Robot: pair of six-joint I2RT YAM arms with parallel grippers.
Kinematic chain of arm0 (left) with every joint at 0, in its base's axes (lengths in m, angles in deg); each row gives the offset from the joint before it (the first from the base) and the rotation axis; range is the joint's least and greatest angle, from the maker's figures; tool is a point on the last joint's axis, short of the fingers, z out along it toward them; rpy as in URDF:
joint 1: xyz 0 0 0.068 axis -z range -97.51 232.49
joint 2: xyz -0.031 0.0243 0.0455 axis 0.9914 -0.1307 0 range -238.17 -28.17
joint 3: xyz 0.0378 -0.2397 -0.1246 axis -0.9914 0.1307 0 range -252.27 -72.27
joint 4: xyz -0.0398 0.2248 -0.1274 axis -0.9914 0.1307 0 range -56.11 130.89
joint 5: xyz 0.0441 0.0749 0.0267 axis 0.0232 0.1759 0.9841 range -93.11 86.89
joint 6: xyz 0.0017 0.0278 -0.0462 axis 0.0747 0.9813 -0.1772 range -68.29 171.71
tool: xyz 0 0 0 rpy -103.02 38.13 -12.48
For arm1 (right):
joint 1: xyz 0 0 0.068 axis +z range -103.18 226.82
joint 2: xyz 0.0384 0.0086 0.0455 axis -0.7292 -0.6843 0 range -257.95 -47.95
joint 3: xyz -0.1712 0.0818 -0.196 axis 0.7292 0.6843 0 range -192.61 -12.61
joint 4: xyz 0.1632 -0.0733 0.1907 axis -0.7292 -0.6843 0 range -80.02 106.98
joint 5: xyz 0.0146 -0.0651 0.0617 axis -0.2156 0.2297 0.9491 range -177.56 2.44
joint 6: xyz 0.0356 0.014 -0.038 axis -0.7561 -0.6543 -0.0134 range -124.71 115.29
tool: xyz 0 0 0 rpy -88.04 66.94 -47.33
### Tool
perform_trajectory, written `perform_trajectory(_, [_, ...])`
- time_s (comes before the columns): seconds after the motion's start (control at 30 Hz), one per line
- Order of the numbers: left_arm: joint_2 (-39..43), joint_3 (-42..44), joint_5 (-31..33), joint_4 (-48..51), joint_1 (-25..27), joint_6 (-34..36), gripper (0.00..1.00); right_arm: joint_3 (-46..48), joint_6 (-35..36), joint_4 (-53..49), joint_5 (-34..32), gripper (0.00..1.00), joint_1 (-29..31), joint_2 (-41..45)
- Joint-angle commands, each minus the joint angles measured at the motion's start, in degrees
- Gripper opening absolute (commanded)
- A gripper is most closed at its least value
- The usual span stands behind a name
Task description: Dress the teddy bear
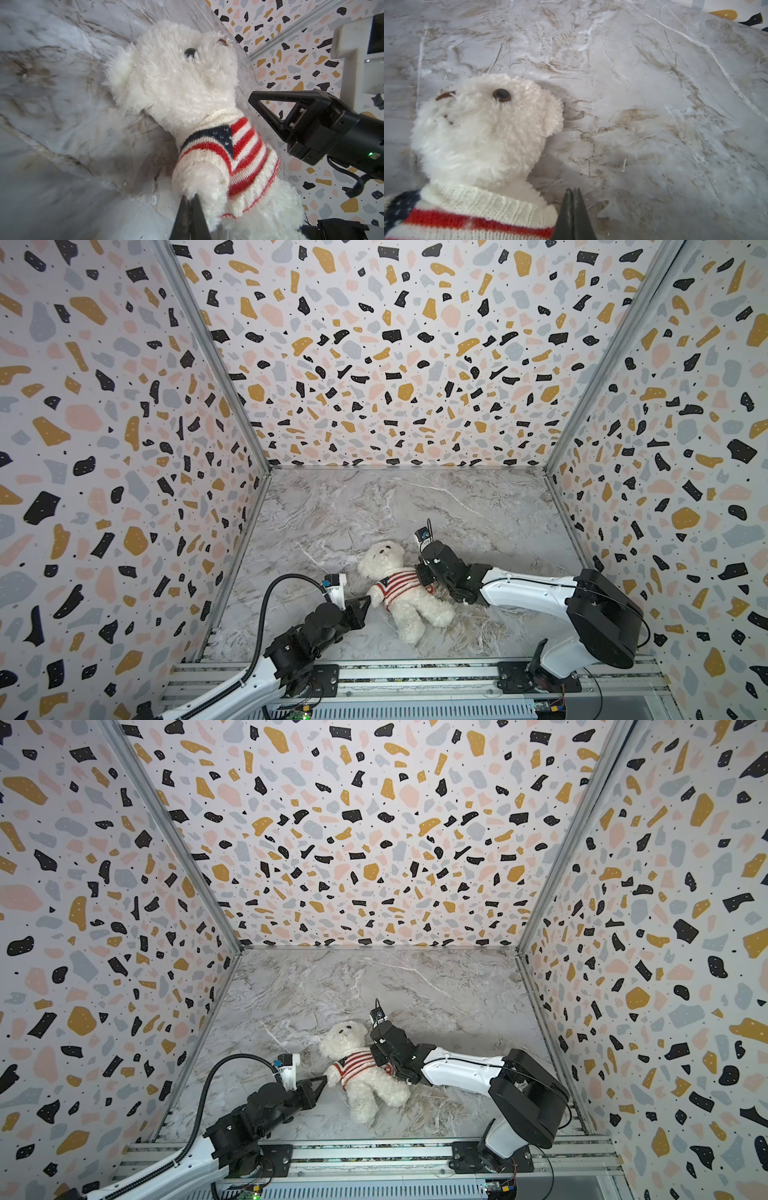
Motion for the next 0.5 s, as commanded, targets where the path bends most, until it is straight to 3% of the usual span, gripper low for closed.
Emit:
perform_trajectory(0.0, [-0.51,5.85,0.18,-0.35,-0.08,1.71,0.0,-1.27,-0.89,1.54,-1.36,0.0,2.69,-0.93])
perform_trajectory(0.2, [-2.4,5.28,-0.33,0.47,-0.07,1.7,0.0,-2.39,-1.38,1.26,-0.74,0.03,3.92,0.16])
perform_trajectory(0.37, [-1.88,6.12,-0.55,0.39,-0.06,1.04,0.0,-5.16,-0.97,-1.06,0.28,0.27,6.78,1.56])
perform_trajectory(0.47, [-1.05,6.0,-1.31,0.45,-0.08,1.03,0.09,-6.1,-1.93,-0.42,2.48,0.41,8.27,0.77])
